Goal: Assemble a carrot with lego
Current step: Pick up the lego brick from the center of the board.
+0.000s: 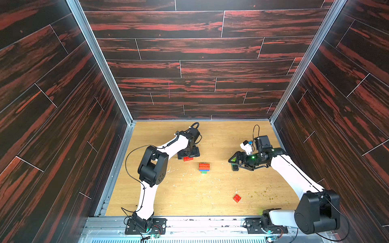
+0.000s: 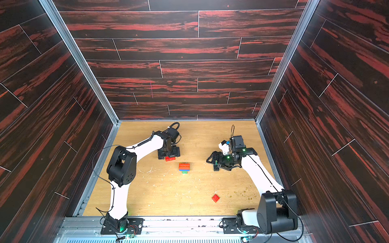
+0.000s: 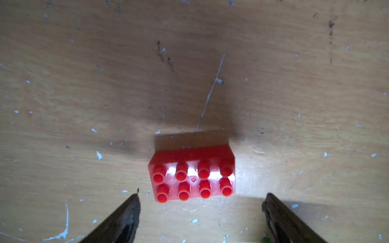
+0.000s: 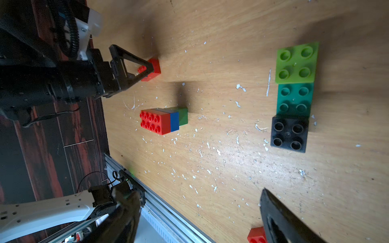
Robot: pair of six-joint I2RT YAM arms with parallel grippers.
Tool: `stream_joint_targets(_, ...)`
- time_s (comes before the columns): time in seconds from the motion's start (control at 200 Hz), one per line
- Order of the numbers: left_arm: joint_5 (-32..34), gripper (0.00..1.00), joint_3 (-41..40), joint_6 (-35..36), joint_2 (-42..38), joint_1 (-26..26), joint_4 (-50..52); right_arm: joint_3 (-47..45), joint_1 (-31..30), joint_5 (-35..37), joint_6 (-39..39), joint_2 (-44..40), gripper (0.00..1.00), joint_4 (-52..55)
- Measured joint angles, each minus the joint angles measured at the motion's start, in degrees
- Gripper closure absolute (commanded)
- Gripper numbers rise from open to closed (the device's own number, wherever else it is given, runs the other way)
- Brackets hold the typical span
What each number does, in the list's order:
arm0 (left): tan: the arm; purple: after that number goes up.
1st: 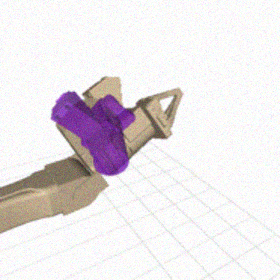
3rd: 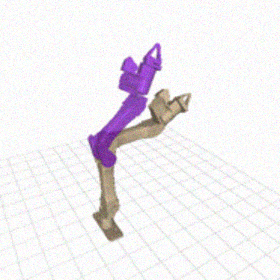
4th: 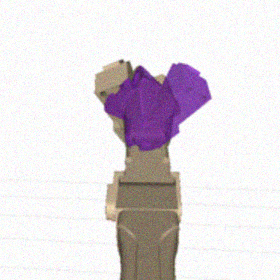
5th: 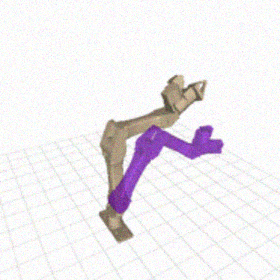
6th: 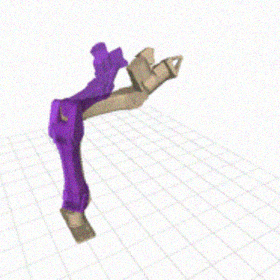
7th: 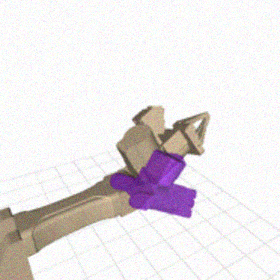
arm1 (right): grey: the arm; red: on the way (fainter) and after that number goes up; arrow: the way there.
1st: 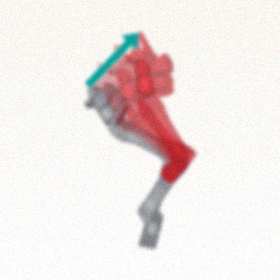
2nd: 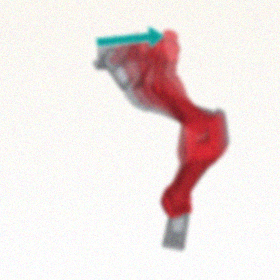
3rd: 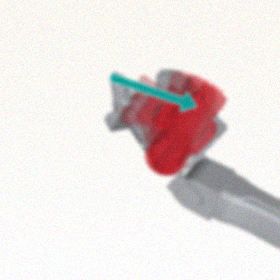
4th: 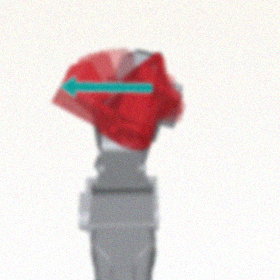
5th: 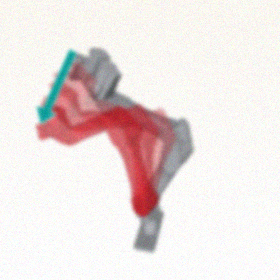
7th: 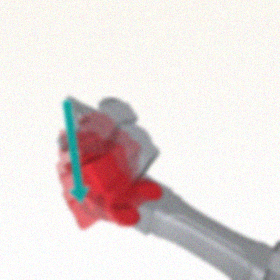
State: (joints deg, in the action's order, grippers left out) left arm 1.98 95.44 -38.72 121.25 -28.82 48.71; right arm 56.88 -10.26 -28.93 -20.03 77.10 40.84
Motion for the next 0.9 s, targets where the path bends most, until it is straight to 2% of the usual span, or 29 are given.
stream_joint_targets(0.646,1.1,0.22,-0.9,-2.5,1.5,0.3,-2.4,0.0,0.0,0.0,-0.9,0.1,0.1,-0.2)
stream_joint_targets(0.902,1.1,0.24,-0.9,-2.7,2.1,0.4,-3.4,0.0,0.0,0.0,-1.0,0.1,0.1,-0.2)
